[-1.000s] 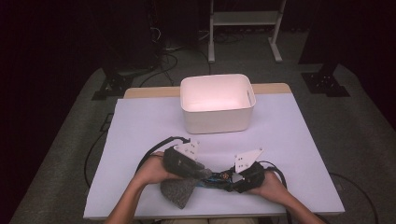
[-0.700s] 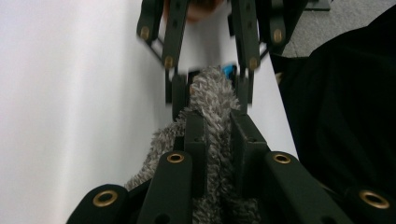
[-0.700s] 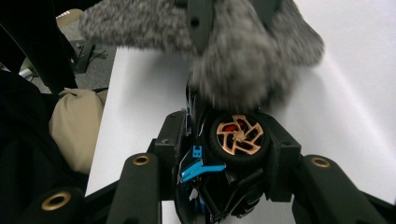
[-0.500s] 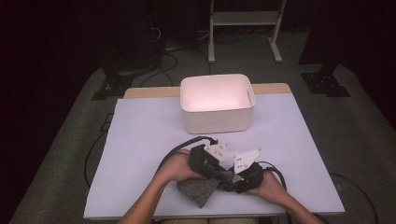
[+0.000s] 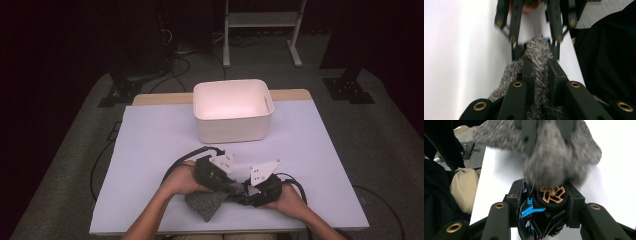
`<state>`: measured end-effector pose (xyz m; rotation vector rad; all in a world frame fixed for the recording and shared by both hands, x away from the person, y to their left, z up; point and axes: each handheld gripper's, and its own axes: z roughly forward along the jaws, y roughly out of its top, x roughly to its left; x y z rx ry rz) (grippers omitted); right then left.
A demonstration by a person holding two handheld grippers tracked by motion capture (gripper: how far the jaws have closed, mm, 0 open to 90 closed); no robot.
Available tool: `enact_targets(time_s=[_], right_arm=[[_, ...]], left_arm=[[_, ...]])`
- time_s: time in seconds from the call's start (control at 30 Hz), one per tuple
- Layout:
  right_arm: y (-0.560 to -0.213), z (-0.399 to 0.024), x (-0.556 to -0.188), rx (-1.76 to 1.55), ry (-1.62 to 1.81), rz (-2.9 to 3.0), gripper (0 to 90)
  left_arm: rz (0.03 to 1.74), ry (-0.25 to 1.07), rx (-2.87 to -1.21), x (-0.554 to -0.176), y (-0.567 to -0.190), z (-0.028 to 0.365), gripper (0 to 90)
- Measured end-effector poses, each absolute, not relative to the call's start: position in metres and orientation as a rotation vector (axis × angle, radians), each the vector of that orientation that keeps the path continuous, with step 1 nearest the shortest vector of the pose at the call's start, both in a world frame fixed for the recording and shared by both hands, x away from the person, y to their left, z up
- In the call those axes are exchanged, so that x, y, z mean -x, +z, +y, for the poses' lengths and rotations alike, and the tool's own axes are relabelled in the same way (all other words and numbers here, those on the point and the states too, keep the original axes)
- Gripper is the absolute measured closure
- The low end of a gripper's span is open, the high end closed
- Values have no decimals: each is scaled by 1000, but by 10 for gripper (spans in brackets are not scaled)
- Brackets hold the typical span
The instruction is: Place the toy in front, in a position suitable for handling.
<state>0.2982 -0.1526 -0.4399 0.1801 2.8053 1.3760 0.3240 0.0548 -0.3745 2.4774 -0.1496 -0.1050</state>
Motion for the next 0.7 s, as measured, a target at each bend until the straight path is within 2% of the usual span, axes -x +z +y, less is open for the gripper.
enact_targets(time_s=[0.3, 0.7], right_arm=[[-439, -152, -298, -175, 1367, 2803, 568], [-440, -152, -299, -184, 1377, 2809, 568]], left_arm=[[-20, -36, -2460, -321, -374, 112, 781], [61, 6, -2486, -321, -374, 145, 779]])
